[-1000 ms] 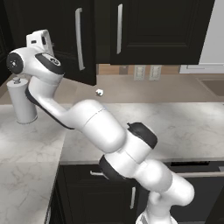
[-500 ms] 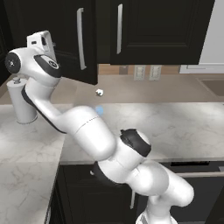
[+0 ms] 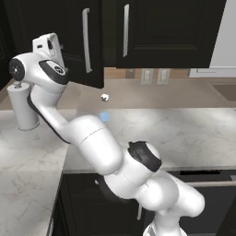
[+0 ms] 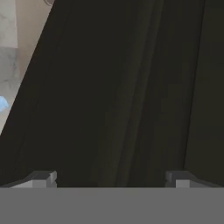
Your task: Close all open cabinet doors.
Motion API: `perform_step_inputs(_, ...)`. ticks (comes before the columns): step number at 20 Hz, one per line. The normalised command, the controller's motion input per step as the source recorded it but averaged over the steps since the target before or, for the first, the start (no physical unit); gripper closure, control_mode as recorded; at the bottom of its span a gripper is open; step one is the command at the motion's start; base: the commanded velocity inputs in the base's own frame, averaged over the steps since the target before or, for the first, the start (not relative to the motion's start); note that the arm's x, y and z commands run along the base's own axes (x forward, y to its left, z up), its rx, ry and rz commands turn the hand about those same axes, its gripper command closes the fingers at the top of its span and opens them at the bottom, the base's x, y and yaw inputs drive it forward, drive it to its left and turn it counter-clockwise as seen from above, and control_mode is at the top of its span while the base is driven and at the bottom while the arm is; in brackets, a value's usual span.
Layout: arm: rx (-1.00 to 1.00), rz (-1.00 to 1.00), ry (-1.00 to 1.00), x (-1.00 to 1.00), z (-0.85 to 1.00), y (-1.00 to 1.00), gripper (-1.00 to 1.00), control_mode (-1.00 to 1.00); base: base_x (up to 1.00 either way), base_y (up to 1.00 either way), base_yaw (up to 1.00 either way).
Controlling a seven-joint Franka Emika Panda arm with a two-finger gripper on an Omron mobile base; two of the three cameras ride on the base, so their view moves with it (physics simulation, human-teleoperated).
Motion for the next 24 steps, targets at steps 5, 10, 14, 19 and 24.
perform_step_inputs(5, 0.01, 0.03, -0.06, 0.12, 0.0, -0.73, -1.0, -1.0, 0.0, 0.0, 0.0)
perform_step_inputs(10, 0.03, 0.04, -0.03, 0.26, 0.0, -0.7, -1.0, -1.0, 0.0, 0.0, 0.0)
perform_step_inputs(14, 0.05, 0.06, -0.02, 0.4, 0.0, -0.66, -1.0, -1.0, 0.0, 0.0, 0.0)
perform_step_inputs(19, 0.07, 0.06, 0.0, 0.49, 0.0, -0.65, -1.0, -1.0, 0.0, 0.0, 0.0)
perform_step_inputs(24, 0.09, 0.04, 0.0, 0.6, 0.0, -0.55, -1.0, -1.0, 0.0, 0.0, 0.0)
